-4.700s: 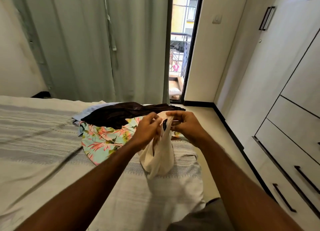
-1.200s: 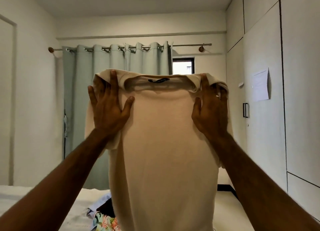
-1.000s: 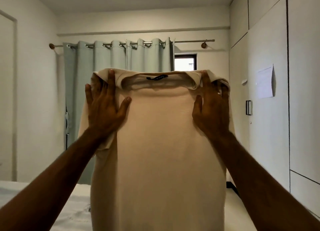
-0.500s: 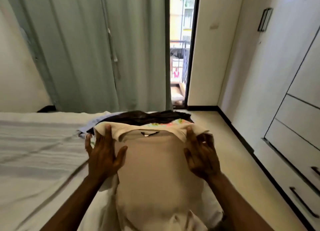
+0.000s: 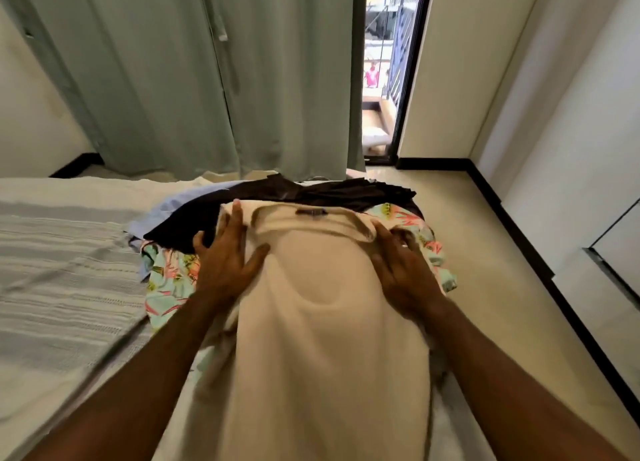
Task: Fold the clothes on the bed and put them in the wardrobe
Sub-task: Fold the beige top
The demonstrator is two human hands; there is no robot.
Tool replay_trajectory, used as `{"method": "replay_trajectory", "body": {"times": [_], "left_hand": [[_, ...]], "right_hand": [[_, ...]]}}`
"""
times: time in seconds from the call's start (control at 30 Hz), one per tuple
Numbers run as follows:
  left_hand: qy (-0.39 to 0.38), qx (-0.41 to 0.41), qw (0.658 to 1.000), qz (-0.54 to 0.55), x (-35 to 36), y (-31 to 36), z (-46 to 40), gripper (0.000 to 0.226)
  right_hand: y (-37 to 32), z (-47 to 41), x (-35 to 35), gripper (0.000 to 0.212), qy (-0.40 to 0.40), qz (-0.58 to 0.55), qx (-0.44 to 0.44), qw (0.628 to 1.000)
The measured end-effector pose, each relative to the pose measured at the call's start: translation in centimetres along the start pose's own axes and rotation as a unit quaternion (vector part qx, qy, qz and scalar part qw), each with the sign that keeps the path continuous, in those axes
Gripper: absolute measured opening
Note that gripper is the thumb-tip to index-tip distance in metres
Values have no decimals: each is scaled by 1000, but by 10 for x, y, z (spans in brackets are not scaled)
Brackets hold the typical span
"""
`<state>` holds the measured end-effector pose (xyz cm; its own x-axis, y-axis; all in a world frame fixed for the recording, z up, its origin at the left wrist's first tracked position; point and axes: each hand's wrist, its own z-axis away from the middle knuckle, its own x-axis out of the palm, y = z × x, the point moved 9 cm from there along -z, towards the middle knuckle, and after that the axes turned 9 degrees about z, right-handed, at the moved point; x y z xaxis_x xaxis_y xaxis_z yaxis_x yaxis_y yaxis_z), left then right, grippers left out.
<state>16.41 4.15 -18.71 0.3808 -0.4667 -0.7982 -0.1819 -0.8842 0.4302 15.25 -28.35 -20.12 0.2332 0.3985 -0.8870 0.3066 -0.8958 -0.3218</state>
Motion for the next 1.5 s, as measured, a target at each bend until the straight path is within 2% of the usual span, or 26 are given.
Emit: {"method": "replay_trajectory", "body": {"times": [0.07,0.13,0.17,0.27,0.33,0.4,0.43,0.53,0.6,0.63,0.8,0.87,0.93,1.03,1.07,1.13,1.2,1.27,1.37,1.5], "left_hand": [[-191,-118,974,1,58,-37,-23,88],[-284,-139,949,-2,101,-68,-25,87],[-288,-132,949,6,111,-78,-20,87],[-189,-136,970,64,102,-88,-6,80],[-90,-174,978,69,81,-91,8,72],[-22,-181,983,14,57,-88,21,72],[-15,-171,985,-26,49,-86,26,70],[-32,-178,979,-98,42,-101,46,38],[-36,-189,976,-97,36,-112,48,20],[-29,-196,977,-76,35,-118,46,18],[50,-279,958,47,19,-159,23,26],[23,-283,958,40,21,-177,16,32],[-13,-275,961,19,24,-193,10,33],[-37,-271,961,-50,19,-182,6,19],[-21,-252,965,-69,16,-168,3,19],[15,-148,985,-90,18,-121,-6,26],[1,-28,996,-83,38,-69,-11,30],[-37,26,996,-71,64,-36,-21,27],[-88,-26,995,-34,96,-34,-42,27],[-82,-108,990,-46,107,-57,-64,35]], "right_hand": [[27,-17,37,67,-102,-70,91,988],[53,-18,43,70,-51,-85,167,981],[63,-12,36,67,9,-64,184,981],[86,20,22,46,136,46,229,963],[96,47,24,32,151,59,281,946],[102,71,28,29,142,47,347,926],[107,81,29,32,134,49,380,914],[122,109,43,43,50,37,458,887],[123,116,47,38,2,64,439,896],[122,114,43,33,2,80,417,906],[123,104,11,30,81,34,356,931],[129,98,-2,35,71,54,307,947],[143,85,-13,37,28,106,257,960],[171,67,-29,32,-45,198,243,949],[177,60,-31,31,-55,242,244,937],[175,45,-32,32,-36,291,235,927],[156,23,-25,29,15,260,212,942],[130,-4,-12,29,30,228,186,955],[104,-39,16,35,12,214,176,961],[95,-58,53,51,-47,207,204,956]]}}
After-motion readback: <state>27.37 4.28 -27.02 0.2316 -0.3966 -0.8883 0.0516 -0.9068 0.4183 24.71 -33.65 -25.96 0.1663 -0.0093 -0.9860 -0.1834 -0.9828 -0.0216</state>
